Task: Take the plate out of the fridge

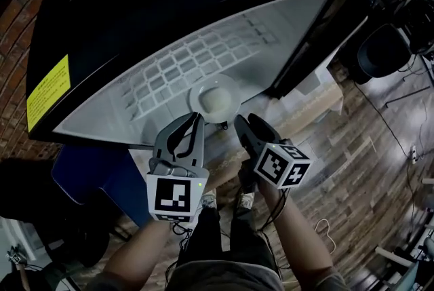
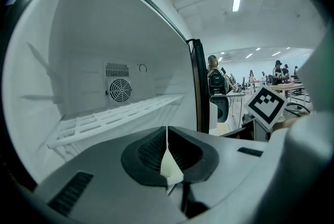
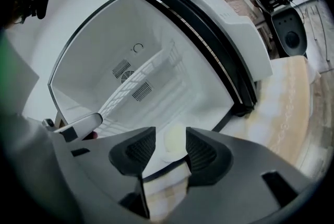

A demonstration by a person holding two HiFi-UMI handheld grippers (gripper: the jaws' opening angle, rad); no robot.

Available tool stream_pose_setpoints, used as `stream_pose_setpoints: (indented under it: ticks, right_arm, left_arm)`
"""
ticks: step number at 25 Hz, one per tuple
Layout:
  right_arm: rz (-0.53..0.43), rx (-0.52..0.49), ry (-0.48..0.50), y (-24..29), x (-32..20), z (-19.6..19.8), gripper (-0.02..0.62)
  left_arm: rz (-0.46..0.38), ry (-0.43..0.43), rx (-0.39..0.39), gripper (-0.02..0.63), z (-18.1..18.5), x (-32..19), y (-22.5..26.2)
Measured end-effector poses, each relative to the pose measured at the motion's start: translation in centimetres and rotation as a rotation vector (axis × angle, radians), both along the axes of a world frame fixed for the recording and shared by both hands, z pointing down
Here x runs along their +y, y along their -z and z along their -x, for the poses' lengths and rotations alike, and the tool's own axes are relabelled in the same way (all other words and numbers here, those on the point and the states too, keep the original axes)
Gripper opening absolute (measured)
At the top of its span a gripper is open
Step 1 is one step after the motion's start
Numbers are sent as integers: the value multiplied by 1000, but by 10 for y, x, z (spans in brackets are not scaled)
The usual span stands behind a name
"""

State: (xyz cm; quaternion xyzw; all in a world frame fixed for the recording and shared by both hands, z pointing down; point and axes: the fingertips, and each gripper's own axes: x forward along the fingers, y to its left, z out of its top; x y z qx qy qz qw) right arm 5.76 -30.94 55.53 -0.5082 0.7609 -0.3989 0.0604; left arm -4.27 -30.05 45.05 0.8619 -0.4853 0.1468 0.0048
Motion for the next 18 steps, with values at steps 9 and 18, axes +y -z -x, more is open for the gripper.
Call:
stream_pose_setpoints:
  ticks: [9, 18]
  right_arm:
    - [89, -125, -14, -52, -13, 6, 166]
    - [140, -262, -5, -66, -25, 20, 123]
  left_arm:
    - [45, 5, -30, 23, -4, -11, -39]
    - [100, 11, -55, 23, 1, -24, -60]
